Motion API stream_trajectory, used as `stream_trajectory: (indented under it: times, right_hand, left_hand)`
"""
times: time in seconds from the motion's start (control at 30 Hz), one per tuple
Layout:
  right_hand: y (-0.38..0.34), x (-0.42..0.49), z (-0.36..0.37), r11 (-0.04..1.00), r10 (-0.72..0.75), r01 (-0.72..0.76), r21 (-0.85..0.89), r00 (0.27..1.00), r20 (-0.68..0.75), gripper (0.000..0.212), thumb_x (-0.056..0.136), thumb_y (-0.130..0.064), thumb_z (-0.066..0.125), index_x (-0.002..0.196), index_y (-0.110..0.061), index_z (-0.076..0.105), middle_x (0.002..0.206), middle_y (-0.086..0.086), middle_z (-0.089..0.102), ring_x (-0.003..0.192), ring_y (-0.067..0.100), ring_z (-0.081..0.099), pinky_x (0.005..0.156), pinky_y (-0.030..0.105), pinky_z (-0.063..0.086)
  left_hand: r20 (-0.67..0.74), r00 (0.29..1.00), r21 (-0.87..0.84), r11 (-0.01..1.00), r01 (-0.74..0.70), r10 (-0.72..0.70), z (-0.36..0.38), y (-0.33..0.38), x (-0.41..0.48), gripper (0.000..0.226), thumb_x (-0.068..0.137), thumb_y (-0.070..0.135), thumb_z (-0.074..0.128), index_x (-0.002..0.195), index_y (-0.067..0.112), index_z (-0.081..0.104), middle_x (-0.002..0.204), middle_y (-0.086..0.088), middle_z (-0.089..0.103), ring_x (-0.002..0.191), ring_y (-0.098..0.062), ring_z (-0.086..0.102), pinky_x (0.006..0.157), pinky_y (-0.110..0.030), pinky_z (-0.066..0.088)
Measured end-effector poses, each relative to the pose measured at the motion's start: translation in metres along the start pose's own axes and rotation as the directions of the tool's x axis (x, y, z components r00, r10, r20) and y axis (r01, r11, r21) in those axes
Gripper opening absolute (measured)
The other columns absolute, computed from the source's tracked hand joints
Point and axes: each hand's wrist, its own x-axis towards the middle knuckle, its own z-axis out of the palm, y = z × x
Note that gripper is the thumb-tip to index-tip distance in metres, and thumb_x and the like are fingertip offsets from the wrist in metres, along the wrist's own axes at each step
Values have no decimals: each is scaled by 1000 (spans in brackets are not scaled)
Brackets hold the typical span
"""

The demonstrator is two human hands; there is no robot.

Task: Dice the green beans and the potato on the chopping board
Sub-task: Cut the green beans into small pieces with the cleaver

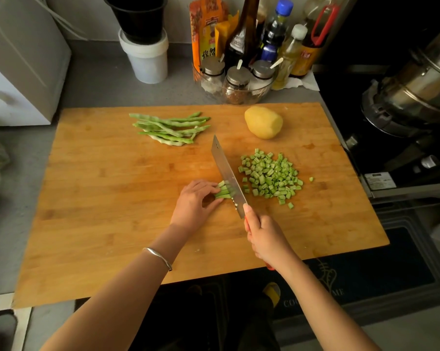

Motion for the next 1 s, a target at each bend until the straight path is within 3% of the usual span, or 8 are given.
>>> stream_trajectory:
  times: [0.27, 0.6, 0.77, 1.0]
  right_hand:
    - [-18, 17, 11, 992, -31, 27, -121, 999, -35, 59, 98, -61, 26, 64, -17, 46, 54, 0, 43, 46, 19, 40, 50, 31, 32]
    - [-2, 17, -13, 1000, -1, 4, 19, 989, -145, 58, 96, -62, 31, 65, -16, 47, 46, -8, 38, 43, 15, 36, 48, 27, 27]
    - [-7, 10, -6, 997, -45, 48, 59, 997, -57, 57, 95, -63, 33, 66, -16, 46, 42, -9, 36, 36, 8, 33, 46, 26, 25]
    - [-10, 3, 8, 998, -51, 52, 36, 999, -15, 57, 94, -65, 34, 66, -17, 47, 40, -10, 39, 37, 8, 35, 46, 28, 27]
  left_hand:
    - [-20, 1000, 10, 1000, 11, -11, -1, 2, 1, 22, 75, 23, 79, 93, 13, 72, 103, 0, 71, 101, -22, 62, 90, -40, 47]
    - [7, 999, 1, 999, 42, -42, -3, 4, -1, 28, 79, 32, 75, 103, 18, 68, 111, 8, 67, 108, -13, 54, 92, -38, 45]
    - [-48, 997, -36, 997, 64, -66, -6, 6, -3, 34, 77, 34, 76, 105, 18, 63, 114, 6, 65, 105, -14, 55, 92, -36, 45]
    - [-100, 993, -38, 998, 58, -61, -13, 3, -15, 28, 83, 39, 64, 101, 17, 64, 99, 5, 64, 95, -15, 53, 85, -37, 46]
